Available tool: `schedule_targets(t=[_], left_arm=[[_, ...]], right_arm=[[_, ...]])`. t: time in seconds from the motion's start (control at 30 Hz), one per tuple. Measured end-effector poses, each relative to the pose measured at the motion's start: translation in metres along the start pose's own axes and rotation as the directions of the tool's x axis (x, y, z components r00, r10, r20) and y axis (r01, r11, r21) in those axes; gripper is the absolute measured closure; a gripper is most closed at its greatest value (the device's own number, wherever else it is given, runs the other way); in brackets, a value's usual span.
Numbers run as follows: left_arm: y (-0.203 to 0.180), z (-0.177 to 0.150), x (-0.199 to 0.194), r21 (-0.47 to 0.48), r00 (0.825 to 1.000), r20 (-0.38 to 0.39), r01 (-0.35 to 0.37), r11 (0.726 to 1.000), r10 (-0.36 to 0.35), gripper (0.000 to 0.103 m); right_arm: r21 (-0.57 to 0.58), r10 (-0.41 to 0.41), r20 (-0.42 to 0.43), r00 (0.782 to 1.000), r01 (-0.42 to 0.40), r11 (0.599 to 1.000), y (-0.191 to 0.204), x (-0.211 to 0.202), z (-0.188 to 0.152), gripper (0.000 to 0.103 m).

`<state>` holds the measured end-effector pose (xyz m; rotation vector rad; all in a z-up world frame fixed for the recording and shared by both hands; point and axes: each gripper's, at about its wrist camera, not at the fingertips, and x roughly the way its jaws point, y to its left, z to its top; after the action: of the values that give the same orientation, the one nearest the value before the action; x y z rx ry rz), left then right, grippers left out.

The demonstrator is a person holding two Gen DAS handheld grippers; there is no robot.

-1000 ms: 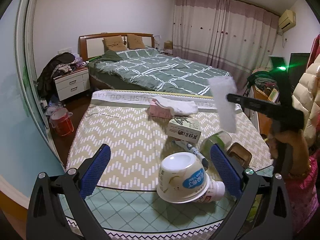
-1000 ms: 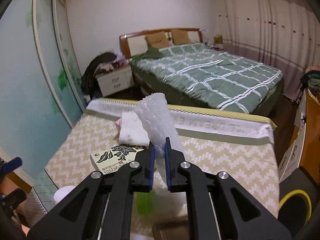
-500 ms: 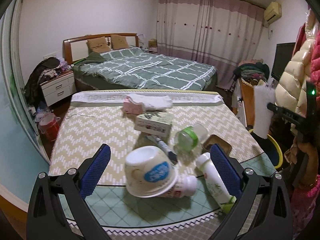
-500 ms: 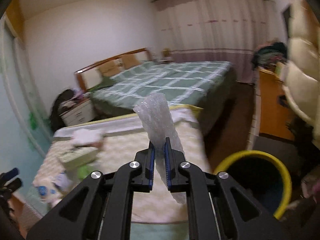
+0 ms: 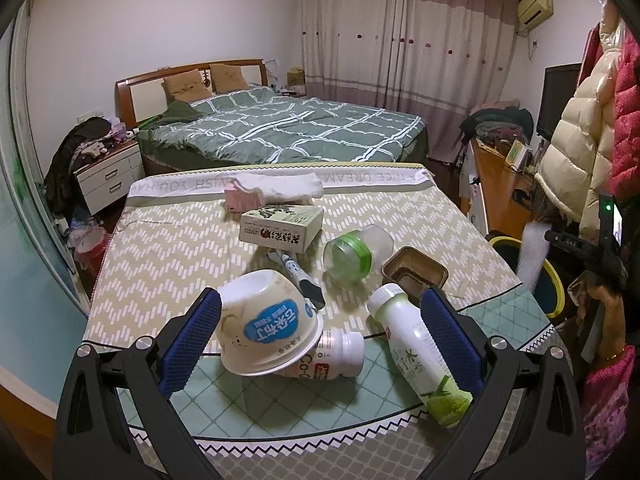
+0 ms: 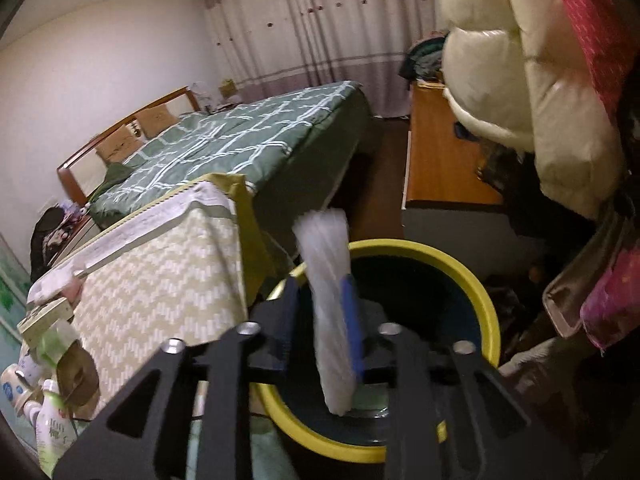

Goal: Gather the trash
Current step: 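Carry the foam sheet over the yellow bin and open the right tool, then reach the left tool to the white yogurt cup and grasp it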

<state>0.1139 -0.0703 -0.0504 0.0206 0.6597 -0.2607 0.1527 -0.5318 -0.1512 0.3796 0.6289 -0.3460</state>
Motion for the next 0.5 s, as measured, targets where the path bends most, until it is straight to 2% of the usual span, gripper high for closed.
schedule_targets(t=[0.17,0.37,0.5], left_arm=[[0.006,0.0,0.006,-0.012,1.0,-0.014,-0.014,1.0,0.014,0.005],[0.019,-0.003,0.025,-0.03,0.997,-0.053,-0.05,0.998,0.049,0.005],[0.03,-0.003,0.043,-0.053,0.994,-0.092,-0.056,0.997,0.051,0.005]], right_arm=[[0.0,0.01,0.016,1.0,-0.01,1.0,0.005,-0.008,-0.011,0.073],[-0.044,0.022,0.056,0.998,-0.019,0.999,0.029,-0.017,-0.025,0.072],[-0.074,-0.005,0.082,0.997,0.011,0.997,0.04,-0.022,-0.028,0.072]])
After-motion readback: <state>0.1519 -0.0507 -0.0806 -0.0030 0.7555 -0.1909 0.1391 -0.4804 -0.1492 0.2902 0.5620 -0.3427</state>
